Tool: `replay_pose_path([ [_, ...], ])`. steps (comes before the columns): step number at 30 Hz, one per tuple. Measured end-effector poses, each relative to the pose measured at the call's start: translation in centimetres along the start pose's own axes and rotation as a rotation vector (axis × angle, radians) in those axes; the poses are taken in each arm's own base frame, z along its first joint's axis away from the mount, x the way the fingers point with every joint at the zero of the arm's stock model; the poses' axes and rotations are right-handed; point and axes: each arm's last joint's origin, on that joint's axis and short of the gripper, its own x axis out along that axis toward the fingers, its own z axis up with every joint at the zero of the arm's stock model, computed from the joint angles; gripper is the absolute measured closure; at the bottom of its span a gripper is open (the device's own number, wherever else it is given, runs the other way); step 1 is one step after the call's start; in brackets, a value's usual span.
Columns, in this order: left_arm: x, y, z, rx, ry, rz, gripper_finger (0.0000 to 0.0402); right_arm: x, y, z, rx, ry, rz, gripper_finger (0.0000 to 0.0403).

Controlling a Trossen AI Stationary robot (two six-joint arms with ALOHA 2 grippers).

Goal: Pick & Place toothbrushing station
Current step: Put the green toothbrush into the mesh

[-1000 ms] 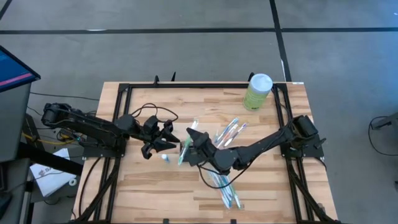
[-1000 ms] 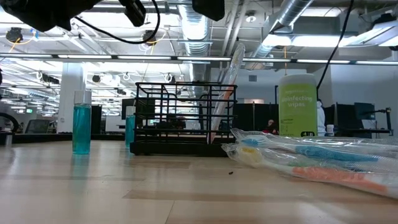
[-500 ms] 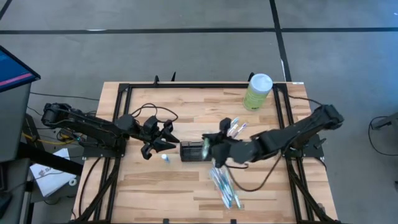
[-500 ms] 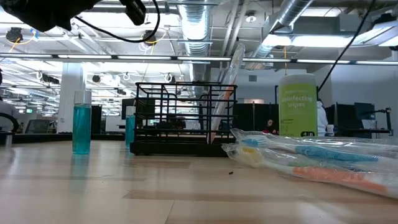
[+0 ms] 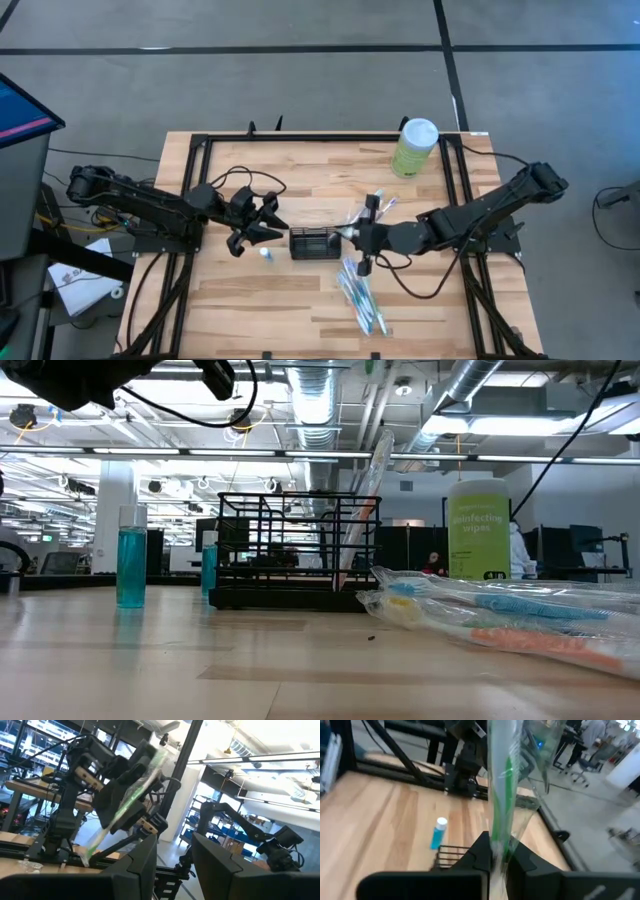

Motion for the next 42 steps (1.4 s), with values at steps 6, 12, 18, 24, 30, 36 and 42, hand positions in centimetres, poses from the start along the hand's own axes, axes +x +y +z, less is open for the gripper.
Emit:
replay_pose_path([
  [6, 0.0, 0.0, 0.0, 0.035, 0.0, 0.001, 0.0285, 0.1, 0.3, -1.6, 0.083, 0.012, 0.006, 0.0388],
  [12, 0.0, 0.0, 0.0, 0.083, 0.0, 0.001, 0.0289, 0.4, 0.8, -3.1, 0.169, -0.008, 0.05, 0.0388],
  [18, 0.0, 0.0, 0.0, 0.103, 0.0, 0.001, 0.0289, 0.9, 0.9, -5.7, 0.261, -0.031, 0.054, 0.0388],
  [24, 0.0, 0.0, 0.0, 0.106, 0.0, 0.002, 0.0289, 1.5, 0.2, -8.0, 0.335, -0.032, 0.03, 0.0388],
  [30, 0.0, 0.0, 0.0, 0.129, 0.001, 0.002, 0.0289, 1.6, 0.0, -8.5, 0.361, -0.049, 0.046, 0.0388],
  [36, 0.0, 0.1, -0.1, 0.129, 0.009, 0.005, 0.0289, 1.6, 0.2, -9.7, 0.377, -0.051, 0.047, 0.0388],
  [42, 0.0, 0.2, -0.3, 0.124, 0.031, 0.014, 0.0289, 3.3, 1.2, -10.7, 0.388, -0.066, 0.078, 0.0388],
])
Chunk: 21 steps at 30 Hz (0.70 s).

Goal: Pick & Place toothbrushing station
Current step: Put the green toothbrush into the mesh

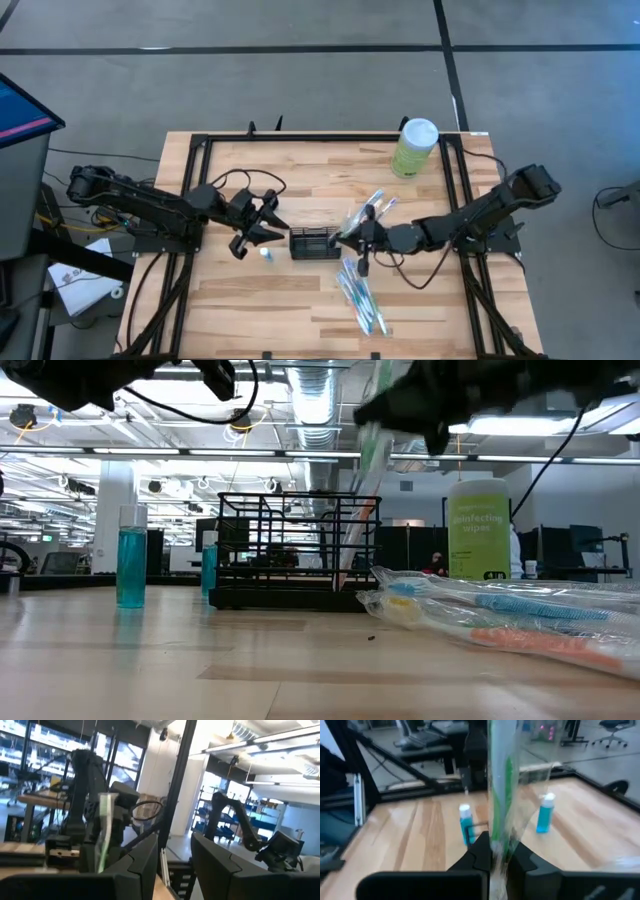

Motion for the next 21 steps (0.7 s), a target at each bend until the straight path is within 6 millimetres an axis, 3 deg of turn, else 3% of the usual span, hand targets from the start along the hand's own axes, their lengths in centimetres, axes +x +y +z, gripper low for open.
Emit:
replay_pose_path([
  [6, 0.0, 0.1, -0.4, -0.01, 0.038, 0.011, 0.0289, 1.6, -0.3, -0.9, -0.004, 0.014, 0.002, 0.0388],
  [21, -1.3, 0.5, -2.3, -0.03, 0.085, 0.079, 0.0289, 2.4, -0.5, -2.2, -0.023, 0.069, -0.017, 0.0383],
])
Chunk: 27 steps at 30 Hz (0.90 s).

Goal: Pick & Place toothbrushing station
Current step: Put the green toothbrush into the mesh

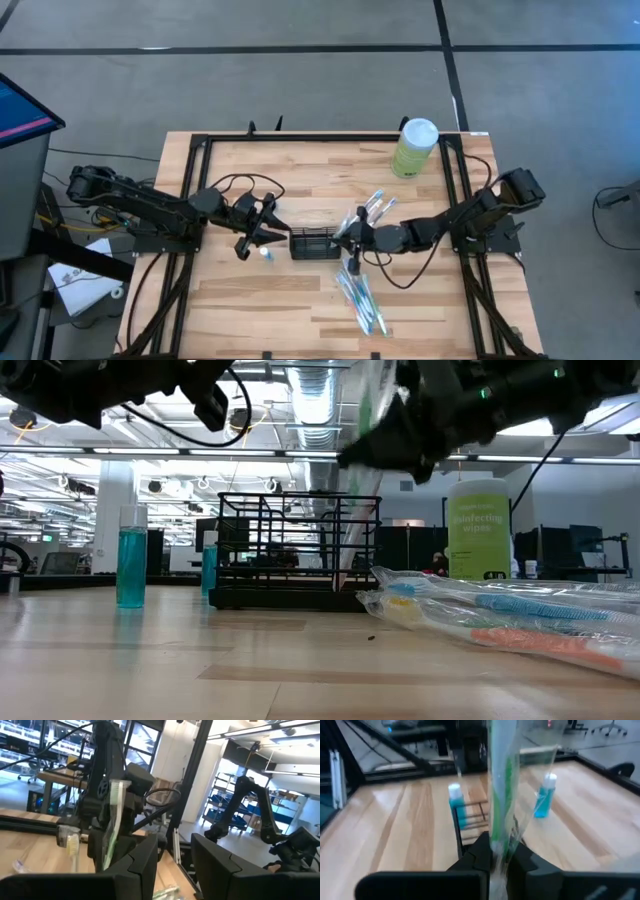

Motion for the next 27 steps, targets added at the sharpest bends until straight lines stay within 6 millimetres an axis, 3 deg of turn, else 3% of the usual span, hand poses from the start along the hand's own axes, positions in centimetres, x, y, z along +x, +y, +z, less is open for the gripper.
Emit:
replay_pose_path([
  [10, -0.14, 0.09, -0.22, -0.001, 0.003, 0.016, 0.0289, 0.71, -0.13, -1.2, -0.015, 0.039, -0.009, 0.0377],
  [27, -0.14, 0.1, -0.23, -0.002, 0.004, 0.017, 0.0289, 0.77, -0.05, -1.3, -0.015, 0.042, 0.013, 0.03],
])
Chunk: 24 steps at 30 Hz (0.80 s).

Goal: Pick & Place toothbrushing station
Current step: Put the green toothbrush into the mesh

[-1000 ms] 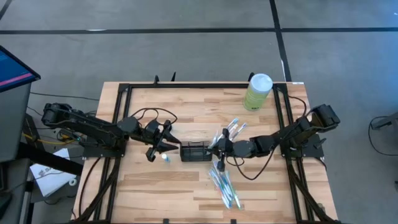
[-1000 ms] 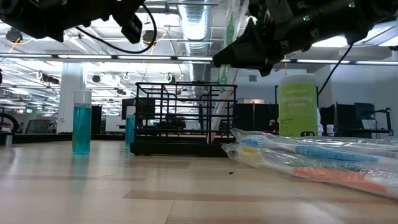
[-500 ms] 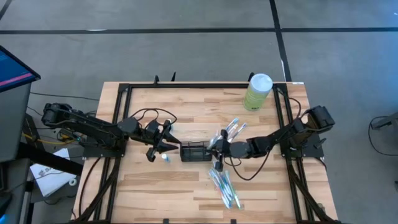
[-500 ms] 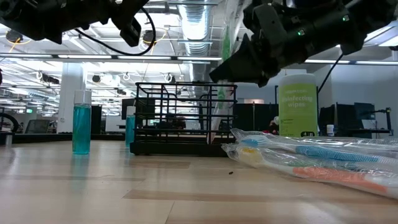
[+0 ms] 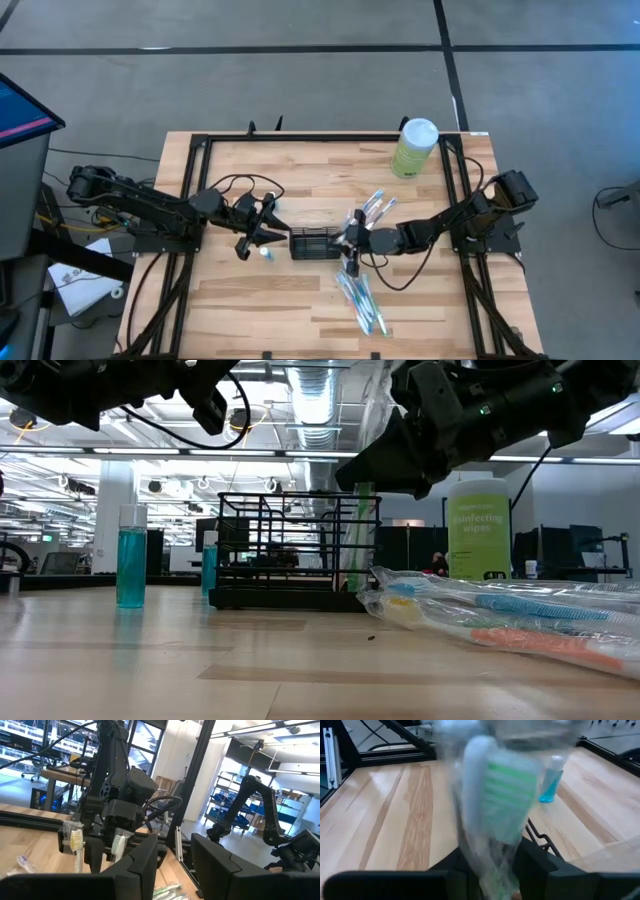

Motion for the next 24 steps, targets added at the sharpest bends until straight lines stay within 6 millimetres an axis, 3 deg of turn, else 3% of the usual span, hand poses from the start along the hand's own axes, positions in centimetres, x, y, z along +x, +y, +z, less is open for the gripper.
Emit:
replay_pose_path([
  [9, 0.0, 0.0, 0.0, 0.0, 0.0, 0.0, 0.0289, -0.4, -0.3, 0.9, 0.009, -0.033, -0.005, 0.0248],
  [24, 0.0, 0.0, 0.0, 0.0, 0.001, 0.001, 0.0289, -3.6, -1.0, 4.8, -0.072, -0.125, -0.005, 0.0261],
])
